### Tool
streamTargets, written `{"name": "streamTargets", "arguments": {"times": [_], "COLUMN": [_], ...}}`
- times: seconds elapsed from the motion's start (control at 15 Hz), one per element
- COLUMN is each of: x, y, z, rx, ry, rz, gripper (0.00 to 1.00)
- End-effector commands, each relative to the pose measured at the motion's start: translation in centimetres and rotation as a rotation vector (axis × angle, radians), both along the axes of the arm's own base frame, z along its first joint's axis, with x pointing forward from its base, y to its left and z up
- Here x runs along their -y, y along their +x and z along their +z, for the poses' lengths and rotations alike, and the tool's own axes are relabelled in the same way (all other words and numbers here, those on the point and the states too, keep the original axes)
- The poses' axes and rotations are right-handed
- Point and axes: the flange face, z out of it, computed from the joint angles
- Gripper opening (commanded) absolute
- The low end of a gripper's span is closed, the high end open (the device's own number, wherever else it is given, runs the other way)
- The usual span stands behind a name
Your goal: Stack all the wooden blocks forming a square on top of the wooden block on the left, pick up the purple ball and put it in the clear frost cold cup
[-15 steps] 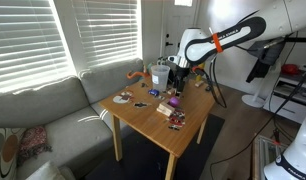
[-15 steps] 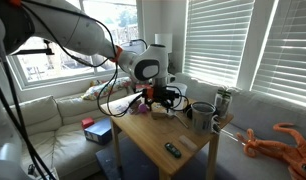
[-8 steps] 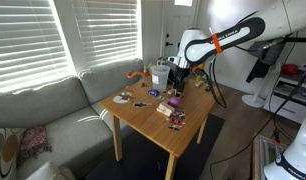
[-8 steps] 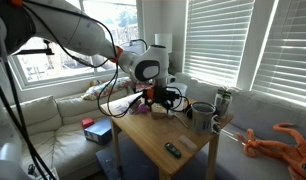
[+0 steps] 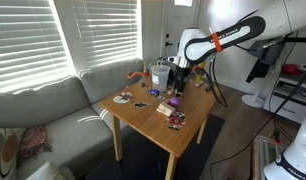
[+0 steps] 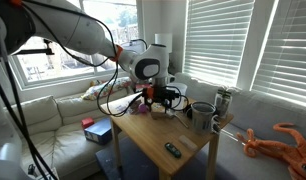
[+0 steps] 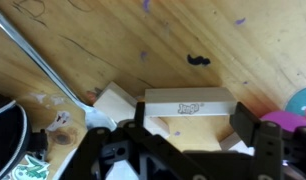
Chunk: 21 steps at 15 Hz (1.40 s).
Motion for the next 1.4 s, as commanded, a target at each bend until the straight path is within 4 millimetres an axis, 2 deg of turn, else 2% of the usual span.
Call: {"name": "streamTargets", "arguments": {"times": [0.0, 0.2, 0.53, 0.73, 1.0, 1.13, 1.33], "x": [-1.2, -3.6, -9.8, -13.5, -17.1, -18.3, -18.9], "y": [-1.4, -2.2, -2.9, -2.4, -1.7, -1.4, -0.8], "z": [3.0, 5.1, 7.2, 7.5, 7.7, 7.4, 6.4], "rx": [-0.013, -0.022, -0.032, -0.019, -0.009, -0.019, -0.035], "ry": [-0.026, -0.050, -0.057, -0.068, -0.089, -0.092, -0.098], "rz": [0.072, 0.171, 0.387, 0.484, 0.593, 0.644, 0.693], "gripper": [0.59, 0.59, 0.59, 0.59, 0.59, 0.59, 0.59]}}
